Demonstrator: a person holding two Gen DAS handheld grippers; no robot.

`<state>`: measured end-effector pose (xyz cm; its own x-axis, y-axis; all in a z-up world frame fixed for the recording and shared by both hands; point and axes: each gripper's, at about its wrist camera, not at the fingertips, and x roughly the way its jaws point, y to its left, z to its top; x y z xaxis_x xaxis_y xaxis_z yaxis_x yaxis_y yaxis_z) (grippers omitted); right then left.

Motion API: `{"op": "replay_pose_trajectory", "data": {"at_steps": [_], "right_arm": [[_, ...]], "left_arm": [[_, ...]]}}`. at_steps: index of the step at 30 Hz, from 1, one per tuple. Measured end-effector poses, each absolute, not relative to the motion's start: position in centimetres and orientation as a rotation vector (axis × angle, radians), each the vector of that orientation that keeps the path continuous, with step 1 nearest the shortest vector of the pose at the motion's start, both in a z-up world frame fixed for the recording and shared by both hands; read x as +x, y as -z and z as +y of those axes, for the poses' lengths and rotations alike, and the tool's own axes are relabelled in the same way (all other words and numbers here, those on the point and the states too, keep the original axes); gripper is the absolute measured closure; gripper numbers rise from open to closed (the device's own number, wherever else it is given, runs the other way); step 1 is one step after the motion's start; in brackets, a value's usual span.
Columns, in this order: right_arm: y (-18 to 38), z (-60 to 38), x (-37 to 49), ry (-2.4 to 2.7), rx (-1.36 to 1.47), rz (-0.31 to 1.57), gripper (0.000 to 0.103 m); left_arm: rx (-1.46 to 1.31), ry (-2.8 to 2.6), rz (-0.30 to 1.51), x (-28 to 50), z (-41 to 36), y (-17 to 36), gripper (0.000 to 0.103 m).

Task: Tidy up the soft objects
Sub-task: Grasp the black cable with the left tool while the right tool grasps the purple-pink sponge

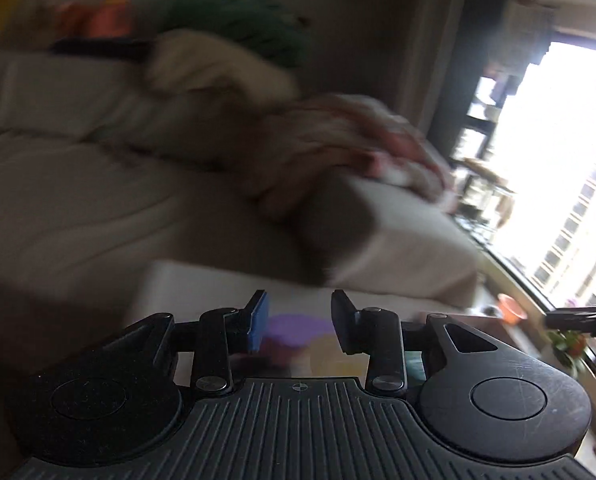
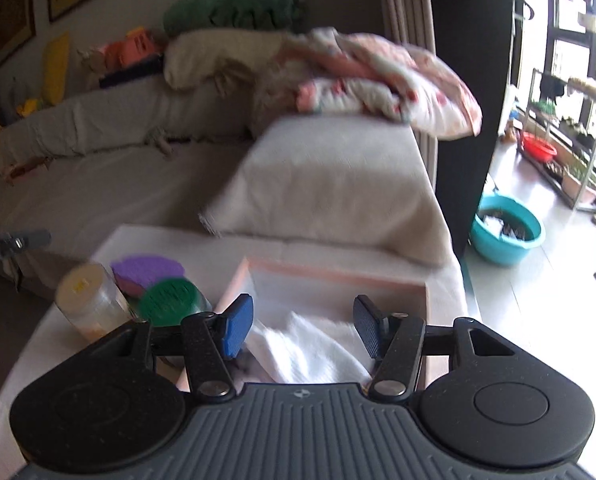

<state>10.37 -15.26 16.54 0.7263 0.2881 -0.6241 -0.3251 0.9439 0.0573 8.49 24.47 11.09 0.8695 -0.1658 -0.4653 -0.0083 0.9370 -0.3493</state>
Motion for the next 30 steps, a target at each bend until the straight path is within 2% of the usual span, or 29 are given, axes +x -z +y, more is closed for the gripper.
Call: {"op": "replay_pose_trajectory", "data": {"at_steps": [3, 8, 15, 19, 23, 27, 30], "right_arm": [[-18.5, -12.8, 10.7, -0.401, -0.023, 0.652, 0.045], [-20.5, -6.8, 11.4, -0.525, -0.032, 0.657, 0.045], [-20.3, -0.4, 11.3, -0.610, -0.177, 0.695, 0.045], [-19.8, 0.4, 11.6, -0.619, -0.225, 0.712, 0.045], [-19.4, 1.3, 12.9, -0.608, -0.258, 0.735, 0.045], [-18.6, 2.8, 16.1, -0.629, -0.236, 0.847, 0.045], [-17.5, 4.1, 19.5, -0.643, -0.144, 0.984, 0.045]], "left_arm": [[-0.437, 0.049, 0.609, 8.8, 27.9, -8.5, 0.065], [-0.453, 0.156, 0.714, 11.2, 28.0, -4.3, 0.065], [-0.250, 0.290, 0.665, 14.2, 26.4, -1.5, 0.065], [-0.113, 0.391, 0.699, 15.8, 25.8, -0.8, 0.065], [-0.061, 0.455, 0.723, 17.2, 25.5, -0.2, 0.069], [-0.182, 0.484, 0.761, 18.5, 26.4, 0.0, 0.077], [-0.270, 0.453, 0.757, 17.5, 27.3, 0.3, 0.079]]}}
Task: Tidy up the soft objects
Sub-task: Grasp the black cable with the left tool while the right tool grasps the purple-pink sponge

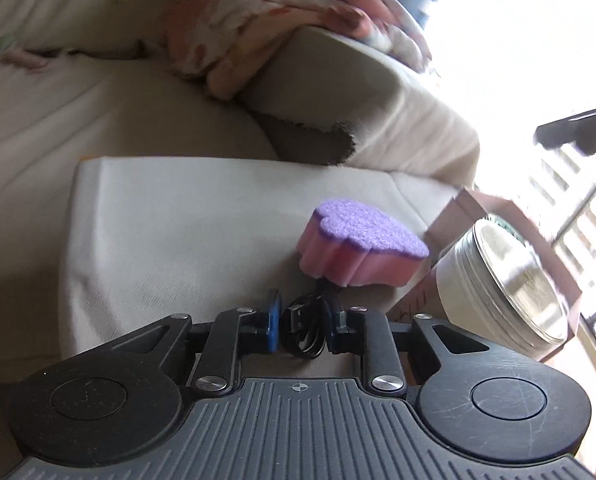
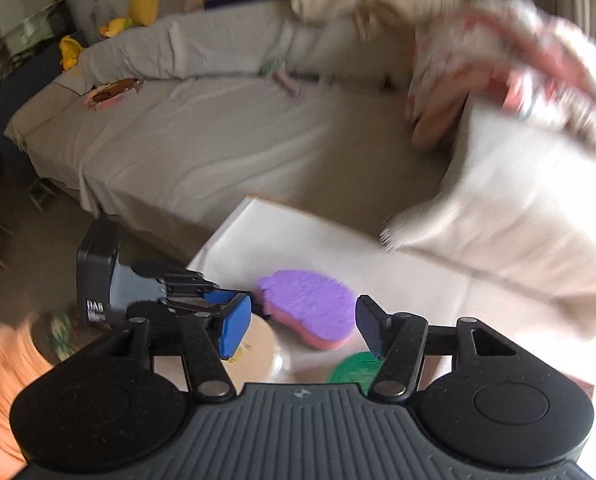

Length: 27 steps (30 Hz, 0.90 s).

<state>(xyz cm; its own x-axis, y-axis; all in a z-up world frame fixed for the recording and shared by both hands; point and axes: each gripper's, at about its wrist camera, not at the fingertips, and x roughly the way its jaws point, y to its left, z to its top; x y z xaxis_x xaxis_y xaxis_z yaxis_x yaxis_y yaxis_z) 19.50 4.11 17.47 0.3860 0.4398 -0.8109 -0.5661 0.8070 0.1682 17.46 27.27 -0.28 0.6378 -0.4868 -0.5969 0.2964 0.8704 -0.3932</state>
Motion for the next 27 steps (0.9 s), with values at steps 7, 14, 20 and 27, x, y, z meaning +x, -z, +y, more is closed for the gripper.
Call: {"op": "replay_pose_trajectory", "data": {"at_steps": [7, 14, 20, 27], "right_arm": [[-13.5, 8.3, 24.2, -0.590, -0.190, 1.149, 0.045], [-9.5, 13.1, 26.4, -0.612, -0.435, 1.220, 0.045], [-7.5, 17.1, 26.1, -0.773, -0.705, 1.229, 0.045], [-5.7, 18.0, 27.1, -0.795, -0.786, 1.253, 0.032]], "left_arm": [[-0.272, 0.126, 0.672, 11.2, 28.6, -0.1, 0.080], [-0.376, 0.072, 0.605, 9.3, 28.0, 0.8, 0.082], [-0.361, 0.096, 0.606, 9.8, 27.6, 1.0, 0.082], [-0.345, 0.092, 0.608, 9.7, 27.0, 1.0, 0.082]]}}
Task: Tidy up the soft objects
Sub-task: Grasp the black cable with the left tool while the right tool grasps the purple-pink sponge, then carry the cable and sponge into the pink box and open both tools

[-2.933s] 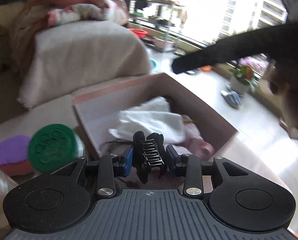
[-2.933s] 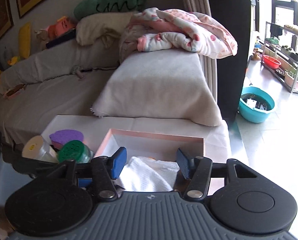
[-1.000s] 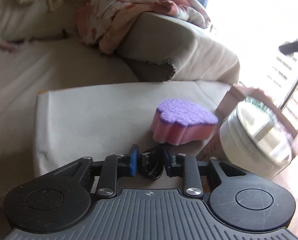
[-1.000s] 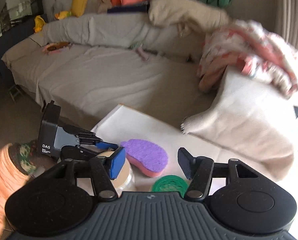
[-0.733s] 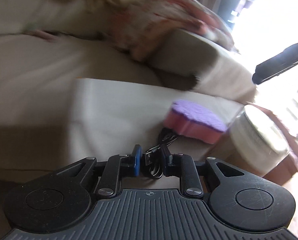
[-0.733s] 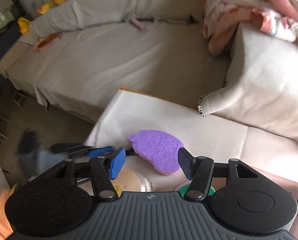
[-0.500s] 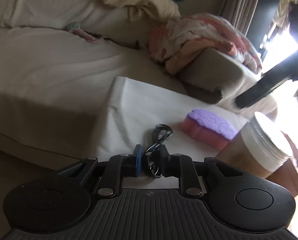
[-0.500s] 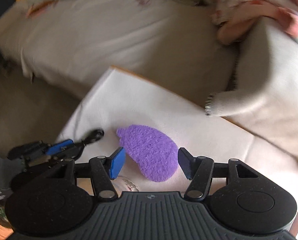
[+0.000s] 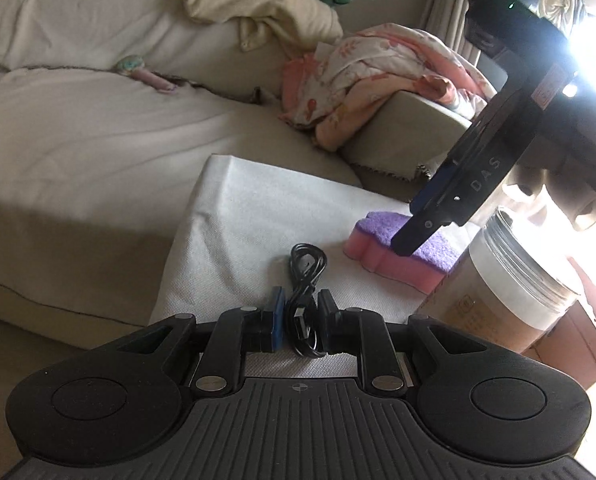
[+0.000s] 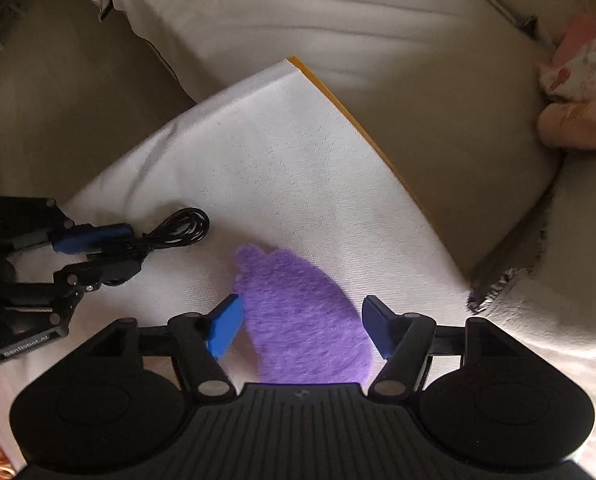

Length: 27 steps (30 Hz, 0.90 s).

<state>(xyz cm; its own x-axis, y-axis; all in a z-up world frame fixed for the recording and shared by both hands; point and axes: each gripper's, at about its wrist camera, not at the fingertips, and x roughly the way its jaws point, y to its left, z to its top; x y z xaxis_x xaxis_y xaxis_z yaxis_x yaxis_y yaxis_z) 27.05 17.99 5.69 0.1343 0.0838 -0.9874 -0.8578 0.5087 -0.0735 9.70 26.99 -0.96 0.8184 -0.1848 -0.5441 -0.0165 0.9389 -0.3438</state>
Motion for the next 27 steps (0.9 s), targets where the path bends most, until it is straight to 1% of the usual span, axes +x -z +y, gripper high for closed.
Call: {"op": "replay_pose_trajectory", "data": {"at_steps": [2, 3, 7, 8, 9, 10, 11, 14, 19, 21, 22, 23, 27], "right_arm": [[-5.3, 17.7, 27.3, -0.797, -0.762, 1.274, 0.021], [-5.0, 17.5, 27.6, -0.802, -0.749, 1.295, 0.018], [-3.9, 17.1, 28.0, -0.798, -0.657, 1.387, 0.019], [-3.8, 17.0, 27.9, -0.784, -0.654, 1.381, 0.032], [-3.9, 17.0, 27.6, -0.765, -0.671, 1.358, 0.057], [-4.0, 16.9, 27.4, -0.743, -0.692, 1.339, 0.065], [-4.4, 16.5, 27.4, -0.720, -0.692, 1.326, 0.069], [-7.2, 14.8, 27.0, -0.689, -0.610, 1.256, 0.071], [-13.7, 10.8, 24.8, -0.685, -0.473, 1.117, 0.071], [-16.2, 9.5, 22.8, -0.686, -0.442, 1.053, 0.071], [-17.3, 8.8, 22.2, -0.685, -0.427, 1.022, 0.071], [-18.3, 8.3, 21.2, -0.689, -0.412, 0.998, 0.071], [-22.2, 5.9, 18.8, -0.712, -0.333, 0.922, 0.071]], "left_arm": [[-0.342, 0.090, 0.609, 9.8, 26.9, 1.0, 0.082], [-0.339, 0.090, 0.609, 9.7, 26.9, 1.0, 0.082], [-0.333, 0.088, 0.611, 9.8, 26.8, 0.9, 0.082], [-0.327, 0.086, 0.612, 9.8, 26.8, 0.9, 0.082], [-0.313, 0.082, 0.615, 9.9, 26.6, 0.8, 0.082], [-0.292, 0.079, 0.619, 9.9, 26.3, 0.7, 0.081], [-0.267, 0.079, 0.624, 10.0, 26.0, 0.6, 0.081], [-0.201, 0.085, 0.640, 10.3, 25.2, 0.4, 0.079], [-0.123, 0.089, 0.657, 10.6, 24.5, 0.2, 0.079], [-0.132, 0.081, 0.665, 10.8, 24.5, 0.1, 0.080], [-0.151, 0.078, 0.672, 11.0, 24.7, 0.0, 0.084], [-0.175, 0.077, 0.682, 11.3, 24.9, -0.1, 0.087], [-0.208, 0.059, 0.688, 12.0, 25.2, -0.5, 0.088]]}}
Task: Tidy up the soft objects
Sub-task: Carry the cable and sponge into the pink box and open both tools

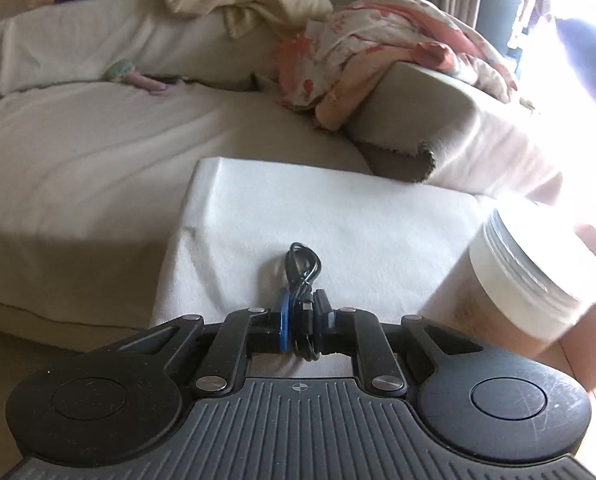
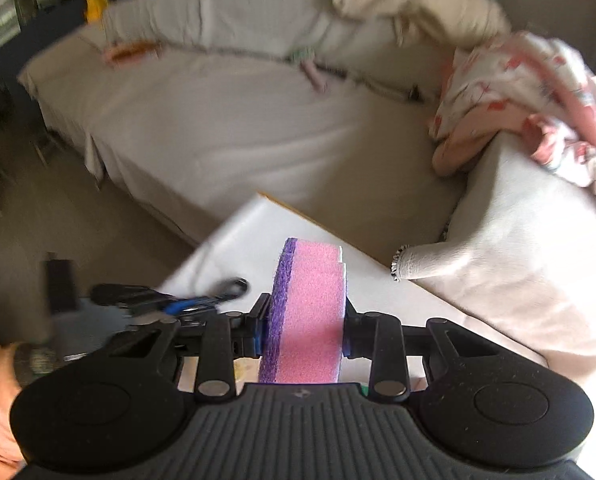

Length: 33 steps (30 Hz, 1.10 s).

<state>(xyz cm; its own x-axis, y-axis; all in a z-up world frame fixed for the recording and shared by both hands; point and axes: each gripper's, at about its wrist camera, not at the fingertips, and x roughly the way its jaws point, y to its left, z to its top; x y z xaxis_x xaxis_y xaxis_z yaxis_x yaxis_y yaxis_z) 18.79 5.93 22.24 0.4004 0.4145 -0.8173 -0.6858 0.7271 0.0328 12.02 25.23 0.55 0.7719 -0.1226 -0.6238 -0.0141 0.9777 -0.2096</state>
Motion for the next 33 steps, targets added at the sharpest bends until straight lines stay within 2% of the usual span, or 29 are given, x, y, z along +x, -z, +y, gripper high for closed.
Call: {"op": "replay_pose_trajectory", "data": {"at_steps": [4, 10, 14, 17, 21, 26, 30, 33], "right_arm": [[-25.2, 3.5, 15.8, -0.709, -0.300, 0.829, 0.071], [-29.6, -2.1, 13.0, -0.677, -0.204, 0.688, 0.071], [-31.5, -7.5, 11.1, -0.615, -0.147, 0.603, 0.071], [-31.7, -11.3, 10.4, -0.567, -0.106, 0.568, 0.071], [-30.9, -15.8, 10.4, -0.481, -0.071, 0.560, 0.071], [-27.4, -20.0, 10.9, -0.392, -0.041, 0.612, 0.071], [-23.1, -21.7, 12.8, -0.377, 0.039, 0.692, 0.071], [-19.3, -22.0, 14.8, -0.372, 0.103, 0.780, 0.071]], "left_arm": [[-0.170, 0.036, 0.624, 11.8, 25.3, -3.5, 0.089], [-0.061, 0.033, 0.368, 9.2, 23.7, -14.7, 0.089], [-0.035, 0.111, 0.236, 7.0, 20.1, -20.7, 0.088], [-0.039, 0.221, 0.201, 6.2, 16.3, -22.6, 0.088], [-0.057, 0.392, 0.272, 7.6, 9.8, -21.3, 0.088], [-0.132, 0.514, 0.451, 11.6, 2.5, -15.0, 0.087], [-0.147, 0.387, 0.498, 13.4, -0.3, -9.9, 0.087], [-0.193, 0.397, 0.525, 13.8, 0.7, -8.7, 0.086]]}}
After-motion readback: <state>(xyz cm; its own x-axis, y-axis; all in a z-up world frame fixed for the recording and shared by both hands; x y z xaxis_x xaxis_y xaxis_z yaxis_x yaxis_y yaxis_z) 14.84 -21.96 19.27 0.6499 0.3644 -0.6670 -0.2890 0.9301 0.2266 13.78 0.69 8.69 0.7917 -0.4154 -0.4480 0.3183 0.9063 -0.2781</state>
